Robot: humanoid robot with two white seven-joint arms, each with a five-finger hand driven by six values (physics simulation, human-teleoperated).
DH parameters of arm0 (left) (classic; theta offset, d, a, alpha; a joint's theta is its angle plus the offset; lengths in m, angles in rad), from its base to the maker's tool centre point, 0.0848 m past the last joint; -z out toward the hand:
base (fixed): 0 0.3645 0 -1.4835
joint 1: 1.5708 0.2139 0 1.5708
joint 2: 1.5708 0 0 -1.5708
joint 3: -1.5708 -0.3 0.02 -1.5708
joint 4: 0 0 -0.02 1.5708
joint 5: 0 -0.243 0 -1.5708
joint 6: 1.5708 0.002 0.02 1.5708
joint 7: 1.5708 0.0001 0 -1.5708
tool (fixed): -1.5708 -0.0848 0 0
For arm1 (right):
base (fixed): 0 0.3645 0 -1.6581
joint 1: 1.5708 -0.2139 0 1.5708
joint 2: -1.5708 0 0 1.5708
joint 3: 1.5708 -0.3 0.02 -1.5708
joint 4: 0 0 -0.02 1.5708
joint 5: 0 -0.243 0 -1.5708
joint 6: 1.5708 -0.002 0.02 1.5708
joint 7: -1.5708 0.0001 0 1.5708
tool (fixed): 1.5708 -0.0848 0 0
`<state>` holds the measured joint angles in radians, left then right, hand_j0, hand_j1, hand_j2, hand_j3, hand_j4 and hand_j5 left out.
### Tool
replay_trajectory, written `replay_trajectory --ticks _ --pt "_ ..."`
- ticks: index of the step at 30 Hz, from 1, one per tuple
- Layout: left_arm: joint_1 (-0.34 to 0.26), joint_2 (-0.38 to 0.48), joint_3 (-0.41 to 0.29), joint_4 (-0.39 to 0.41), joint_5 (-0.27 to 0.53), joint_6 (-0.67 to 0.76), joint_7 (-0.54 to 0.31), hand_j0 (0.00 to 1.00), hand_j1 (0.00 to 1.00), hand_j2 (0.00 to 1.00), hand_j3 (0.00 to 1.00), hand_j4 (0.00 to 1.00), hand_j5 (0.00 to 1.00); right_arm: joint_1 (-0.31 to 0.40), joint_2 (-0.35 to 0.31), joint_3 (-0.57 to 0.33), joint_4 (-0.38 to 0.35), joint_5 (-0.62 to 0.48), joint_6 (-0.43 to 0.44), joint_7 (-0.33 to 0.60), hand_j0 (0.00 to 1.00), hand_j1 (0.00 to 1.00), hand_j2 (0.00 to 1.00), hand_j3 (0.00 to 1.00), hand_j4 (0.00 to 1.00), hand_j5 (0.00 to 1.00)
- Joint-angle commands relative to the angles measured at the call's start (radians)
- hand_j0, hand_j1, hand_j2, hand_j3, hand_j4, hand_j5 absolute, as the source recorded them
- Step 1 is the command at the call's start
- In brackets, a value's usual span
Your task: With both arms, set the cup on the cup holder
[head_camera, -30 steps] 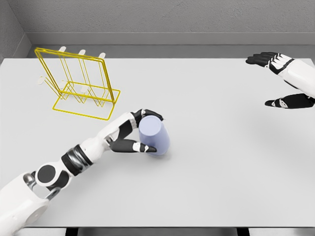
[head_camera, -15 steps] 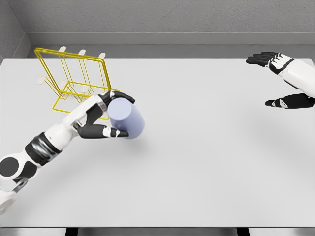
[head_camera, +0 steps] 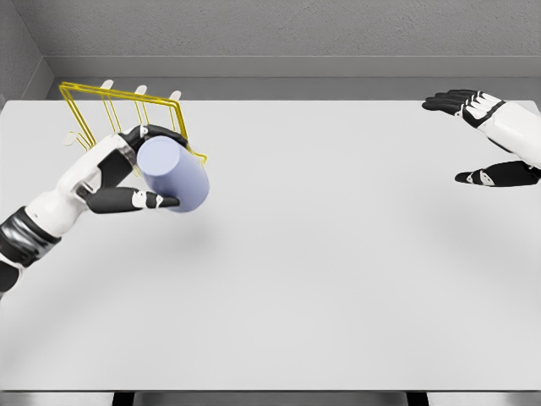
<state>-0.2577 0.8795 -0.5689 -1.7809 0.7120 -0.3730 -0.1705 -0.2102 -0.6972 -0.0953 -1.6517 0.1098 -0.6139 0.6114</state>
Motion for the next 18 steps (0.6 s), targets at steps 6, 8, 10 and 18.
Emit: replay_trajectory --ticks 6,8,10,18 --pt "-0.005 0.024 0.040 0.024 0.049 0.000 0.000 0.65 0.65 0.65 0.65 0.65 0.65 0.000 -0.001 0.000 0.000 -0.007 0.003 -0.001 1.00 1.00 1.00 1.00 1.00 1.00" --pt "-0.006 0.026 0.041 0.041 0.050 0.000 0.000 0.65 0.65 0.65 0.65 0.65 0.65 0.000 -0.001 0.000 0.000 -0.007 0.003 -0.001 1.00 1.00 1.00 1.00 1.00 1.00" --pt "-0.015 0.027 0.043 0.057 0.064 0.000 0.000 0.65 0.65 0.65 0.65 0.65 0.65 0.000 -0.001 0.000 0.000 -0.007 0.003 -0.001 1.00 1.00 1.00 1.00 1.00 1.00" --pt "-0.029 0.024 0.043 0.095 0.066 0.000 0.000 0.65 0.65 0.65 0.65 0.65 0.65 0.000 -0.001 0.000 -0.002 -0.009 0.003 -0.001 1.00 1.00 1.00 1.00 1.00 1.00"
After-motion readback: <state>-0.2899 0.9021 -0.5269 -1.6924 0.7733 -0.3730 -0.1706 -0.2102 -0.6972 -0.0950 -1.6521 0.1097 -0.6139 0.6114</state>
